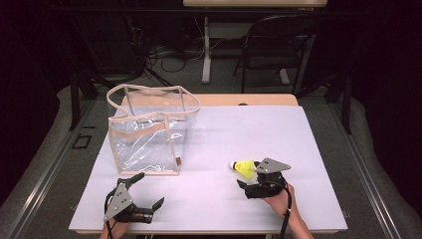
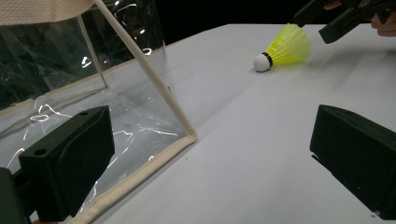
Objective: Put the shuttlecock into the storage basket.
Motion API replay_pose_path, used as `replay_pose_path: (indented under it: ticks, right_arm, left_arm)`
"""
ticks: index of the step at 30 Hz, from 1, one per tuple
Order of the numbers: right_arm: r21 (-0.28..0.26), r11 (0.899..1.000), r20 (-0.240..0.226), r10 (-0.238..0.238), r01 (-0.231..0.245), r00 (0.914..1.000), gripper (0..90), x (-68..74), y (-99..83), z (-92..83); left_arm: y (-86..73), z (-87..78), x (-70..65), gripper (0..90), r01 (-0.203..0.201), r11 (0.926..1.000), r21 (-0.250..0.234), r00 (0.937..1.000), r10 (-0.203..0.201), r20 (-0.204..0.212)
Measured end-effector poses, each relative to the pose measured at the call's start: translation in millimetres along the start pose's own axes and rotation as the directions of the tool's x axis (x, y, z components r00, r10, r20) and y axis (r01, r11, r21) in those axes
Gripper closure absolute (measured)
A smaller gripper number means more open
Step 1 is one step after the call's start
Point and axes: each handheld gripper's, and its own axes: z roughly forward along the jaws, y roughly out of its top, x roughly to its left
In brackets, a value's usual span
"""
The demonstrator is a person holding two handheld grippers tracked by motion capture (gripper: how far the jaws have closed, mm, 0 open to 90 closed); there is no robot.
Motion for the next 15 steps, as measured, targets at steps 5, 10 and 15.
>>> replay_pose_path:
  ticks: [5, 10, 15]
  right_arm:
    - [0.037, 0.999, 0.005, 0.003, -0.004, 1.0000, 19.0, -0.5, -0.3, 4.3]
    - [0.068, 0.998, 0.001, 0.011, -0.011, 0.9999, 27.6, -1.3, -1.9, 7.7]
    - [0.089, 0.996, 0.008, 0.023, -0.023, 0.9997, 39.2, -3.3, -4.5, 11.3]
  left_arm:
    - [0.2, 0.5, 0.4, 0.0, -0.001, 1.0000, 0.000, 1.0000, 0.001, 0.002]
    - [0.2, 0.0, 0.6, 0.0, -0.002, 1.0000, -0.001, 1.0000, 0.002, 0.001]
    - [0.4, -0.6, 0.7, 0.0, -0.004, 1.0000, -0.003, 1.0000, 0.004, 0.001]
